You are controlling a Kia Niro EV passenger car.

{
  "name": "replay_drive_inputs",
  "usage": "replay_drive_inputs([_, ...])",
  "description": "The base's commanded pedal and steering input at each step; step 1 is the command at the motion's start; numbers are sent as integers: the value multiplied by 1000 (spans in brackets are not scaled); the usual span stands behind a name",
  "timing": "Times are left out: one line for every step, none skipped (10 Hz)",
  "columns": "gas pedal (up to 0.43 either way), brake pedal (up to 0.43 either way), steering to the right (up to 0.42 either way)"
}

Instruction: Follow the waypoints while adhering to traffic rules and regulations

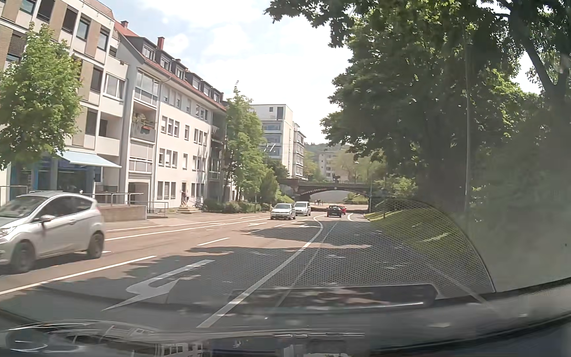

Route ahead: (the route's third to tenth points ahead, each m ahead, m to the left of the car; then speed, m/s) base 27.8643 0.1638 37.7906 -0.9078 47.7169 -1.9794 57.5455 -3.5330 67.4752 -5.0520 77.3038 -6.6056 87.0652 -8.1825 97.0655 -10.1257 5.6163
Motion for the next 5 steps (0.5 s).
replay_drive_inputs([240, 0, 130])
replay_drive_inputs([240, 0, 112])
replay_drive_inputs([240, 0, 101])
replay_drive_inputs([240, 0, 86])
replay_drive_inputs([240, 0, 72])
